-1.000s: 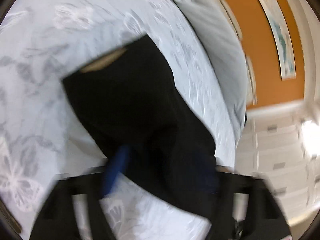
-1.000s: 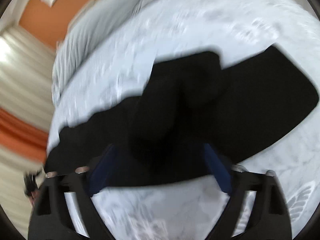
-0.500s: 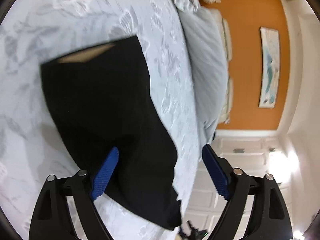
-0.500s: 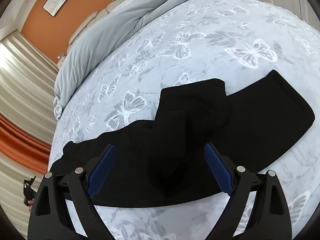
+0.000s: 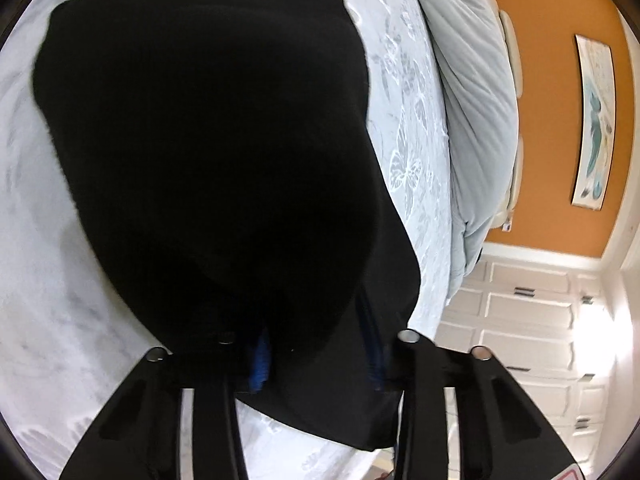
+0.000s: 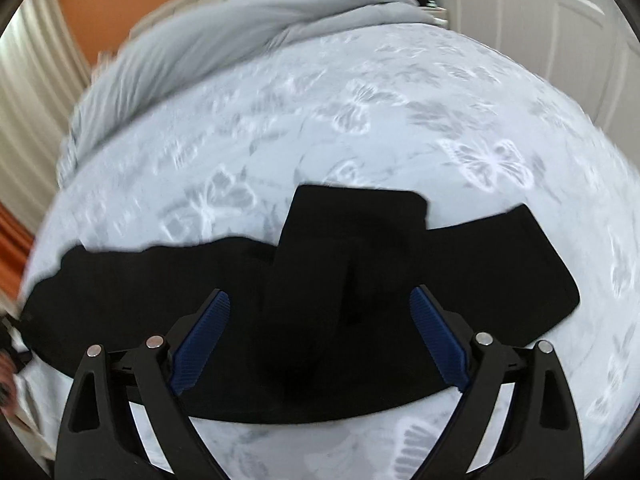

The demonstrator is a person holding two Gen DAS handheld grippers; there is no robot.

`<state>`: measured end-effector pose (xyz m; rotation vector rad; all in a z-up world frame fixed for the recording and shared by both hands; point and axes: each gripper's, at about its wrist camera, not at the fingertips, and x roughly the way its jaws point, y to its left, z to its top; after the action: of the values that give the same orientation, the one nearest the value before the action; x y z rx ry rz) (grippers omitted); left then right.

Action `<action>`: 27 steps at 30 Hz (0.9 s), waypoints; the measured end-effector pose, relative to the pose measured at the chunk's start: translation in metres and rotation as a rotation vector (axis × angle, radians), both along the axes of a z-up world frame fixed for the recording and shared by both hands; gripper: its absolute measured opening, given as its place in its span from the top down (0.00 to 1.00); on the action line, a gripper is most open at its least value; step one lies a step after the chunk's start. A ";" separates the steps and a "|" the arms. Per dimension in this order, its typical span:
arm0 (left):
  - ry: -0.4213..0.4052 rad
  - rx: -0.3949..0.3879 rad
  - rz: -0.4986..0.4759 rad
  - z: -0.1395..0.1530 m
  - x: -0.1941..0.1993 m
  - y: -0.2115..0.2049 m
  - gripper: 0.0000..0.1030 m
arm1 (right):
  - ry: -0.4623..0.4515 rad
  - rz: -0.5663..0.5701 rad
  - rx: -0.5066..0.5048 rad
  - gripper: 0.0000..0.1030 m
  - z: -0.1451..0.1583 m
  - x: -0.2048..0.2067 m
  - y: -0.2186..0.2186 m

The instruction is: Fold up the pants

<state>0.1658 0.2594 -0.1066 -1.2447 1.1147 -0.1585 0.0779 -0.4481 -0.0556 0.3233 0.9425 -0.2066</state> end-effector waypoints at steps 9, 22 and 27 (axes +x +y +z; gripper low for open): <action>-0.488 0.364 -0.066 0.119 -0.014 -0.016 0.93 | -0.466 0.028 0.282 0.90 0.069 -0.034 -0.036; -0.095 0.241 -0.090 0.015 -0.043 0.042 0.77 | -0.003 -0.190 0.484 0.39 -0.060 -0.059 -0.107; -0.145 -0.040 0.055 0.006 -0.050 0.071 0.40 | -0.087 -0.223 0.616 0.27 -0.059 -0.050 -0.111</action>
<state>0.1161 0.3302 -0.1003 -1.2775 0.9556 -0.2272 0.0277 -0.5594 -0.1149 1.0002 0.8668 -0.0989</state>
